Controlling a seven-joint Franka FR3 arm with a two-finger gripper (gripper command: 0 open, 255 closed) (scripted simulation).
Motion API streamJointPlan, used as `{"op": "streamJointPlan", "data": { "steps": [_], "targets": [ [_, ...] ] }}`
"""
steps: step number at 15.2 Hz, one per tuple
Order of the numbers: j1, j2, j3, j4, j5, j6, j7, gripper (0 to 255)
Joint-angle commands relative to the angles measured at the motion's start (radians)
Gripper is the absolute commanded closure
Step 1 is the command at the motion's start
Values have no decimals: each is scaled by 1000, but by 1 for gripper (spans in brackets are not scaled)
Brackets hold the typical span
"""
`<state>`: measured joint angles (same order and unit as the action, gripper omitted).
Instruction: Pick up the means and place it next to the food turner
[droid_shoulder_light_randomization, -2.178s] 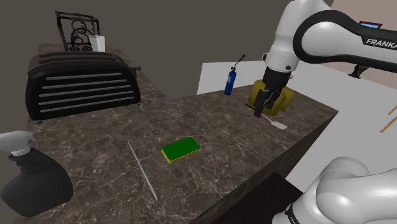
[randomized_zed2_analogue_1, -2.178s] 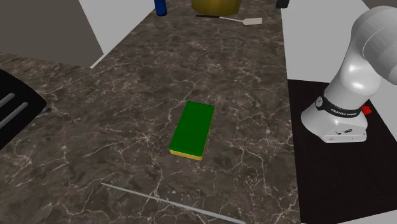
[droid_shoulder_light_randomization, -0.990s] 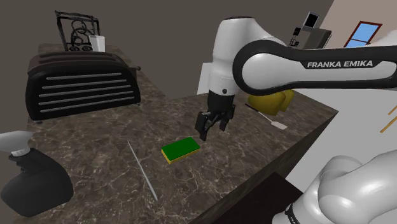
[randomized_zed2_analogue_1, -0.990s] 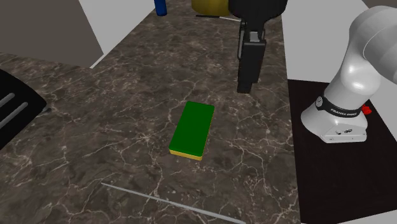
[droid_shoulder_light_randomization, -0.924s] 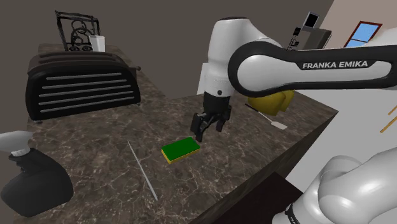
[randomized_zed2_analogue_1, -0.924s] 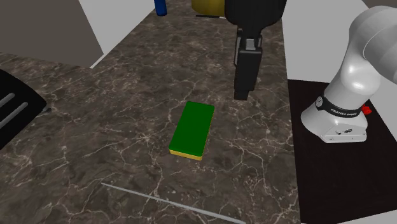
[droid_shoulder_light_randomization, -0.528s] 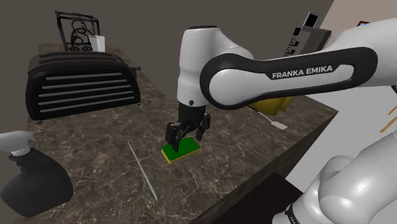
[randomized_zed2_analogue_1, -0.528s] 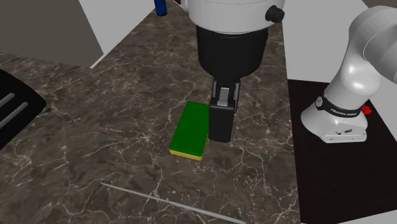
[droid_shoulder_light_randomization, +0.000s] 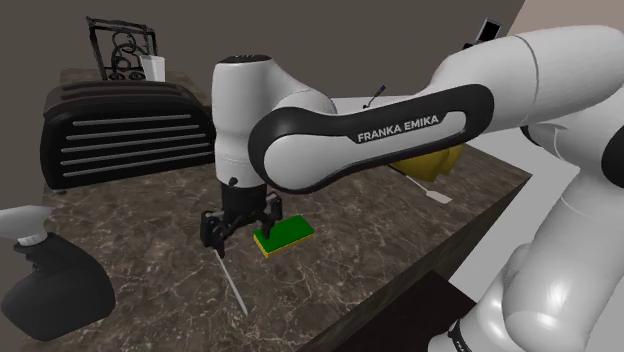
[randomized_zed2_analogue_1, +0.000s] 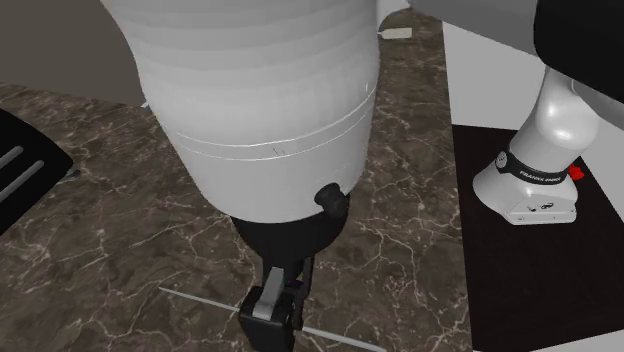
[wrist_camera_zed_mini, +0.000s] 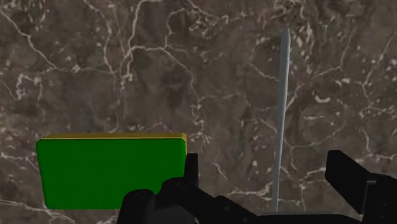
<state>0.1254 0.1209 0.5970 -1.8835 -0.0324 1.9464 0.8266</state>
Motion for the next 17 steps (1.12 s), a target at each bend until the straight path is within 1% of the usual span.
{"op": "streamJointPlan", "data": {
  "steps": [1, 2, 10, 17],
  "targets": [
    [30, 94, 6, 75, -54, 5, 62, 0],
    [47, 131, 6, 110, -75, 3, 85, 0],
    [55, 162, -4, 43, -97, 95, 99, 0],
    [55, 162, -4, 44, -97, 95, 99, 0]
  ]
}}
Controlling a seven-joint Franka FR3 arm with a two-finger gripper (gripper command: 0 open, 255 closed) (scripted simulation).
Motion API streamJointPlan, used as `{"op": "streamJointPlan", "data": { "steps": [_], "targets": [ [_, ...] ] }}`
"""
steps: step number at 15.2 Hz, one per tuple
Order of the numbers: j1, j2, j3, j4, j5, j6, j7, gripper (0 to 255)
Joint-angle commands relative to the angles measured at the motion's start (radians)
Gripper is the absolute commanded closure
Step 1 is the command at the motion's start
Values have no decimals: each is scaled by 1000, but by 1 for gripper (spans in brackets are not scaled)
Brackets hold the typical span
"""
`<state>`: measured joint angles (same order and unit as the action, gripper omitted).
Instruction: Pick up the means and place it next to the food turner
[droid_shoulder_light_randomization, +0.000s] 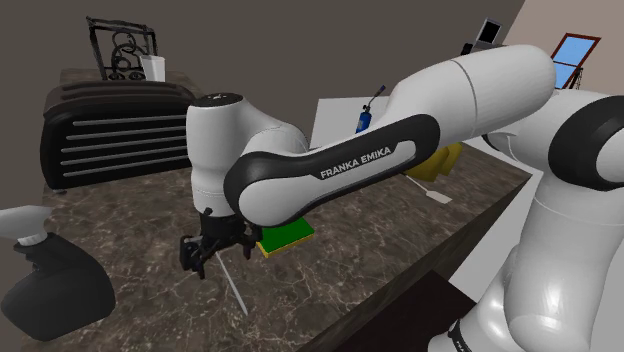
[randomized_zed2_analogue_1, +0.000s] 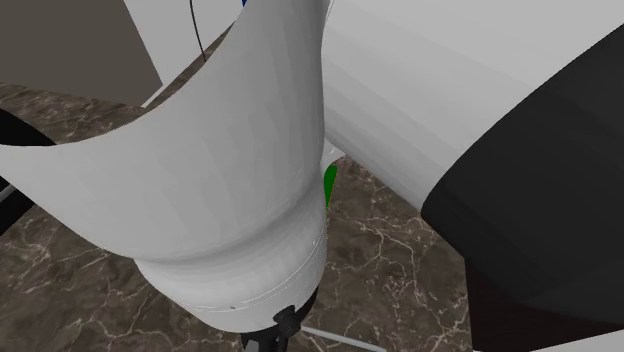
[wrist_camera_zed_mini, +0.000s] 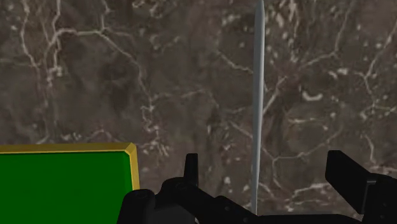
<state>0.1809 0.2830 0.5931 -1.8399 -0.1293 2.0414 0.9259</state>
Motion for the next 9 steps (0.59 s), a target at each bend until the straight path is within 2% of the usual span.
{"op": "streamJointPlan", "data": {
  "steps": [1, 2, 9],
  "targets": [
    [0, 0, 0, 0, 0, 0, 0, 0],
    [0, 0, 0, 0, 0, 0, 0, 255],
    [0, 0, 0, 0, 0, 0, 0, 255]
  ]
}}
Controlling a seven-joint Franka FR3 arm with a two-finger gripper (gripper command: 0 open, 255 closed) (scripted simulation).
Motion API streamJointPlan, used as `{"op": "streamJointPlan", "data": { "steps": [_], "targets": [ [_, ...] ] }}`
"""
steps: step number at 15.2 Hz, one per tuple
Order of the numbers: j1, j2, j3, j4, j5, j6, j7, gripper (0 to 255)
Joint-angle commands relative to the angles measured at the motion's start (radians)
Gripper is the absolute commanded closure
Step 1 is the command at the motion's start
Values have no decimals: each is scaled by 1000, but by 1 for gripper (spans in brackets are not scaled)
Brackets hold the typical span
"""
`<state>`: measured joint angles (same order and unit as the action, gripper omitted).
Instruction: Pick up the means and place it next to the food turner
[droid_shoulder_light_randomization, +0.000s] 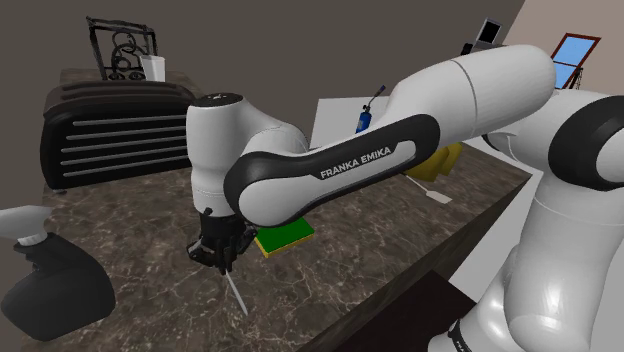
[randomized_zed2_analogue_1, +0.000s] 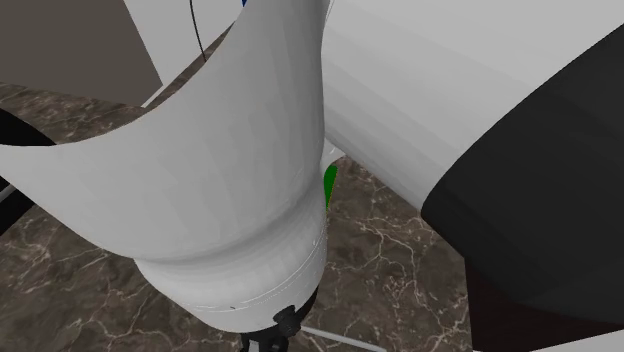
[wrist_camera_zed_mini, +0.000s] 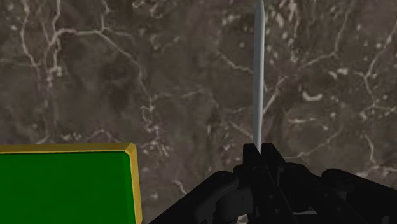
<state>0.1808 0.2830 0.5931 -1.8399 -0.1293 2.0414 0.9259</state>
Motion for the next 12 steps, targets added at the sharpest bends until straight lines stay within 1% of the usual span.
{"op": "streamJointPlan", "data": {
  "steps": [1, 2, 12],
  "targets": [
    [0, 0, 0, 0, 0, 0, 0, 255],
    [0, 0, 0, 0, 0, 0, 0, 255],
    [-7, -45, 11, 83, 31, -120, -17, 255]
  ]
}}
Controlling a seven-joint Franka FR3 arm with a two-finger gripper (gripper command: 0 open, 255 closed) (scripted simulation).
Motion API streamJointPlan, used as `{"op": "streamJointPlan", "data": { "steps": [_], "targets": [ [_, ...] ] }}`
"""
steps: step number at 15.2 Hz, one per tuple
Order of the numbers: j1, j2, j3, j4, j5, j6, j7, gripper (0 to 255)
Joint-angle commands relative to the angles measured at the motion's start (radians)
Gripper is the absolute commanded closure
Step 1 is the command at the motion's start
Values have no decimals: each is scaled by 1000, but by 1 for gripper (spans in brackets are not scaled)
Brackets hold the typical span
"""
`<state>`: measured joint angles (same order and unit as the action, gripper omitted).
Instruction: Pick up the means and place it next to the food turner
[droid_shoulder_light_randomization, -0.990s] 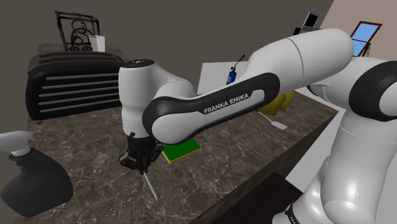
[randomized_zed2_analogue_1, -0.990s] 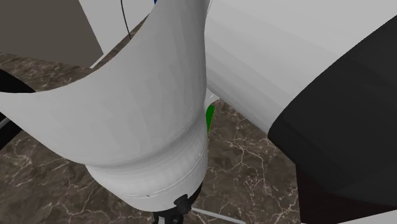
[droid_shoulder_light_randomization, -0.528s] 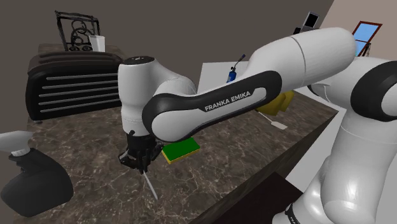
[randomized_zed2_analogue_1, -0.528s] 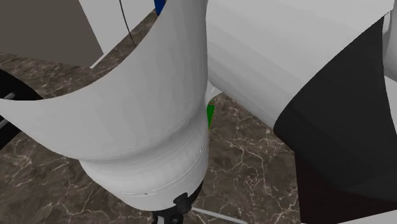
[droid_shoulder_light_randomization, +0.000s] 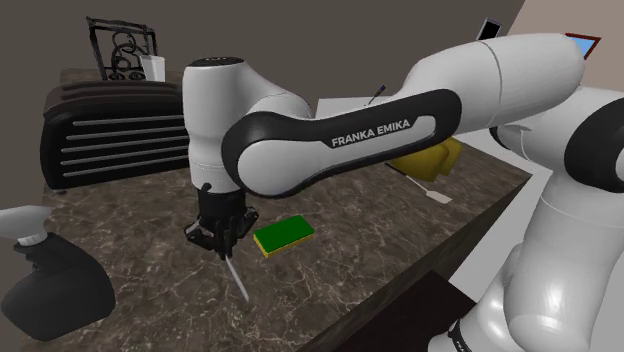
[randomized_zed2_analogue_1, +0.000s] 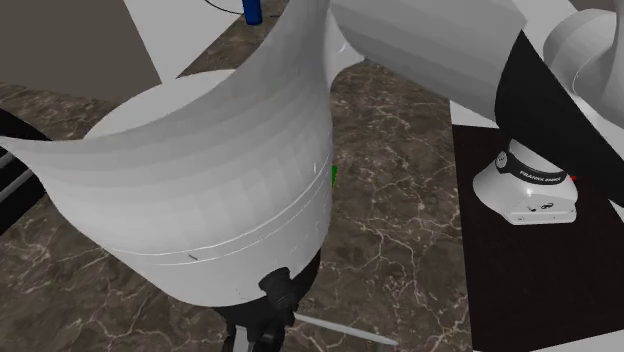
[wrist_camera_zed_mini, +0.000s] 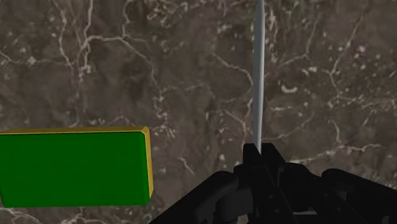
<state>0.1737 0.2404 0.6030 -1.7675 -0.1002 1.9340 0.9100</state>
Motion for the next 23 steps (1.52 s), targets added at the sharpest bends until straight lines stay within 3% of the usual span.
{"op": "streamJointPlan", "data": {
  "steps": [1, 9, 15, 23],
  "targets": [
    [0, -5, 1, 21, 4, -26, -2, 255],
    [0, -23, 6, 107, 16, -126, -8, 255],
    [-113, -175, -41, -54, 103, -94, -181, 255],
    [-216, -314, -144, -192, 164, -84, -406, 255]
  ]
}}
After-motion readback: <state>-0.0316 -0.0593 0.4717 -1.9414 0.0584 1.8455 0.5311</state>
